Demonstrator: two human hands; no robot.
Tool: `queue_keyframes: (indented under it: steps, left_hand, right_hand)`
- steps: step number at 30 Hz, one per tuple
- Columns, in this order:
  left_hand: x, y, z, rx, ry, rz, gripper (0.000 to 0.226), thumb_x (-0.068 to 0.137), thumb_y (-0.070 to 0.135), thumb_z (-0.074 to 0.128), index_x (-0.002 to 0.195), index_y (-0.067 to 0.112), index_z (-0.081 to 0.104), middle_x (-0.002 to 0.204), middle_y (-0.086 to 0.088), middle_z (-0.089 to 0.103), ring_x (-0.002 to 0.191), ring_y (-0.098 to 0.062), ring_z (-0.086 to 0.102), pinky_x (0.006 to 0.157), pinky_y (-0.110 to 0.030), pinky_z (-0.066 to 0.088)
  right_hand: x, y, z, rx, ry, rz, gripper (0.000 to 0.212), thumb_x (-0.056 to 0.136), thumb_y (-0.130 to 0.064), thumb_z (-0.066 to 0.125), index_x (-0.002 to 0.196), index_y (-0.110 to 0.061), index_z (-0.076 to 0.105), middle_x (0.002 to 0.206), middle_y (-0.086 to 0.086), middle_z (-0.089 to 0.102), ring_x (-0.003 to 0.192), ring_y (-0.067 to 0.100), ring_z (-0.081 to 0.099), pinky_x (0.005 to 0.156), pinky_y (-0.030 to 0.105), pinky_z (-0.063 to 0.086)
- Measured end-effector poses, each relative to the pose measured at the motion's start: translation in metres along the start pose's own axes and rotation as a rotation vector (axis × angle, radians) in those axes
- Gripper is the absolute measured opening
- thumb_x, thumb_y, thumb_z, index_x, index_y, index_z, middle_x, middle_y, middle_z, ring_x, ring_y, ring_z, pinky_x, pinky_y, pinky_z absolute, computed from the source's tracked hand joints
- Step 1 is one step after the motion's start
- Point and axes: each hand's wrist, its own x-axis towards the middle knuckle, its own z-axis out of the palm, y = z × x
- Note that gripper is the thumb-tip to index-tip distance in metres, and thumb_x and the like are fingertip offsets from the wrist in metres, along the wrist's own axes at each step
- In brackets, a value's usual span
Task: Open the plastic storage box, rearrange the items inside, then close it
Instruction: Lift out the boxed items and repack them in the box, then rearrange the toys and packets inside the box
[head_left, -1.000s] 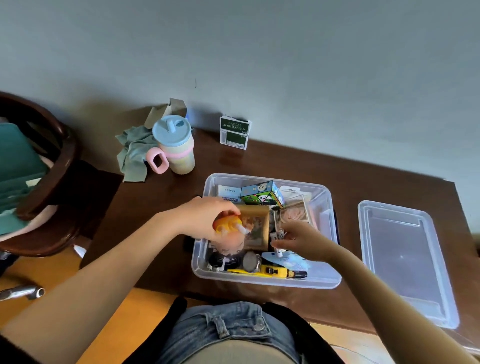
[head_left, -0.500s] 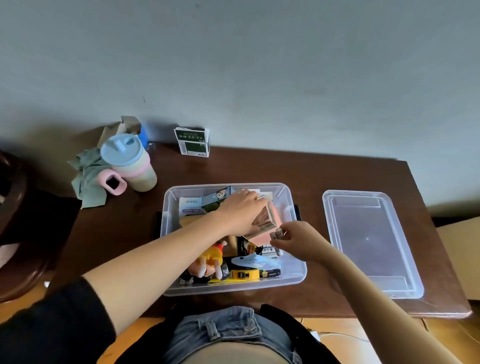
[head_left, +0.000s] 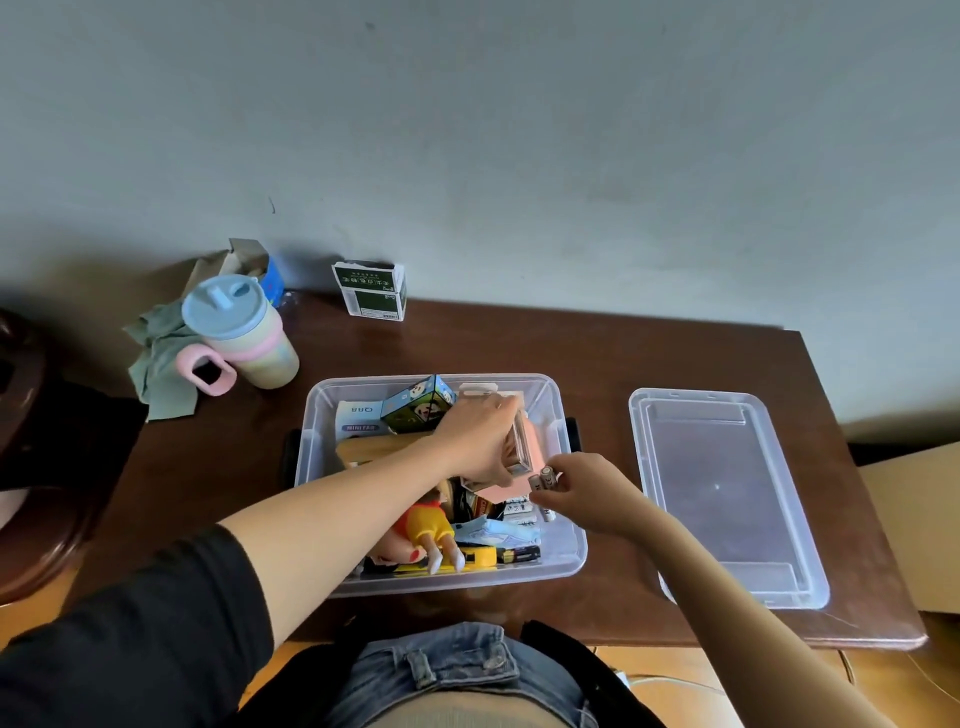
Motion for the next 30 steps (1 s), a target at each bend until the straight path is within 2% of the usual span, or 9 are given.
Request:
queue_keyframes:
  steps: [5, 10, 14, 18, 22, 24, 26, 28, 30]
  left_hand:
    - [-0.021, -0.004, -0.020, -0.344, 0.224, -0.020, 0.085, 0.063, 0.061, 0.075, 0.132, 0.027, 0.040, 0.124, 0.004, 0.054, 0.108, -0.013, 0.054, 0.086, -0.026, 0.043]
    - [-0.043, -0.027, -0.058, -0.987, 0.352, -0.129, 0.060, 0.074, 0.019, 0.080, 0.124, 0.027, 0.046, 0.116, 0.010, 0.055, 0.097, 0.002, 0.054, 0.080, -0.009, 0.045]
    - [-0.073, -0.059, -0.063, -1.032, 0.334, -0.146, 0.052, 0.081, 0.012, 0.074, 0.122, 0.028, 0.047, 0.116, 0.011, 0.057, 0.099, 0.003, 0.056, 0.080, -0.011, 0.045]
    - [-0.102, -0.082, -0.051, -1.034, 0.344, -0.256, 0.064, 0.066, 0.039, 0.074, 0.124, 0.034, 0.046, 0.110, 0.011, 0.060, 0.099, 0.002, 0.058, 0.084, -0.017, 0.043]
    - [-0.116, -0.092, -0.032, -1.183, 0.407, -0.339, 0.058, 0.075, 0.019, 0.073, 0.125, 0.027, 0.045, 0.110, 0.000, 0.062, 0.101, -0.012, 0.059, 0.087, -0.022, 0.046]
    - [-0.120, -0.093, -0.026, -1.258, 0.423, -0.355, 0.053, 0.082, 0.009, 0.070, 0.126, 0.024, 0.045, 0.111, -0.003, 0.062, 0.100, -0.014, 0.060, 0.085, -0.022, 0.048]
    - [-0.121, -0.094, -0.021, -1.307, 0.436, -0.365, 0.053, 0.082, 0.008, 0.069, 0.127, 0.021, 0.045, 0.110, -0.004, 0.062, 0.097, -0.012, 0.059, 0.081, -0.018, 0.048]
    - [-0.123, -0.092, -0.020, -1.347, 0.446, -0.378, 0.060, 0.074, 0.020, 0.067, 0.130, 0.018, 0.044, 0.109, -0.003, 0.062, 0.093, -0.007, 0.059, 0.078, -0.016, 0.048]
    - [-0.126, -0.092, -0.019, -1.357, 0.448, -0.384, 0.069, 0.067, 0.032, 0.067, 0.131, 0.018, 0.044, 0.111, -0.004, 0.060, 0.094, -0.006, 0.059, 0.079, -0.018, 0.048]
  right_hand:
    - [-0.002, 0.004, -0.008, -0.014, -0.013, -0.084, 0.028, 0.085, -0.035, 0.064, 0.085, -0.008, 0.061, 0.068, -0.005, 0.056, 0.059, 0.011, 0.049, 0.053, 0.023, 0.035]
    - [0.001, -0.003, -0.012, -0.039, -0.116, -0.184, 0.026, 0.088, -0.034, 0.063, 0.095, -0.009, 0.064, 0.089, 0.001, 0.068, 0.075, 0.013, 0.060, 0.071, 0.031, 0.050]
    - [0.013, -0.013, -0.009, -0.214, -0.110, -0.191, 0.022, 0.089, -0.032, 0.060, 0.082, -0.012, 0.056, 0.082, 0.003, 0.063, 0.072, 0.018, 0.055, 0.064, 0.032, 0.043]
    - [0.031, -0.030, -0.003, -0.415, -0.045, -0.190, 0.020, 0.093, -0.027, 0.053, 0.097, -0.008, 0.060, 0.096, 0.005, 0.065, 0.083, 0.022, 0.061, 0.071, 0.032, 0.052]
    - [0.055, -0.044, 0.010, -0.676, -0.045, -0.141, 0.011, 0.090, -0.003, 0.049, 0.088, -0.005, 0.060, 0.092, 0.009, 0.065, 0.090, 0.026, 0.064, 0.063, 0.029, 0.046]
    - [0.068, -0.041, 0.019, -0.757, -0.076, -0.092, 0.023, 0.085, 0.006, 0.049, 0.068, -0.008, 0.046, 0.078, 0.004, 0.056, 0.092, 0.024, 0.065, 0.061, 0.027, 0.042]
    - [0.081, -0.035, 0.027, -0.803, -0.102, -0.075, 0.035, 0.083, 0.011, 0.050, 0.061, -0.012, 0.034, 0.067, -0.001, 0.045, 0.093, 0.022, 0.065, 0.063, 0.026, 0.043]
    - [0.091, -0.032, 0.034, -0.830, -0.112, -0.060, 0.025, 0.083, 0.012, 0.049, 0.071, -0.010, 0.047, 0.072, -0.002, 0.052, 0.094, 0.020, 0.065, 0.064, 0.025, 0.044]
    - [0.095, -0.030, 0.037, -0.842, -0.104, -0.046, 0.025, 0.086, 0.011, 0.047, 0.096, -0.008, 0.059, 0.095, 0.002, 0.064, 0.094, 0.020, 0.065, 0.063, 0.025, 0.044]
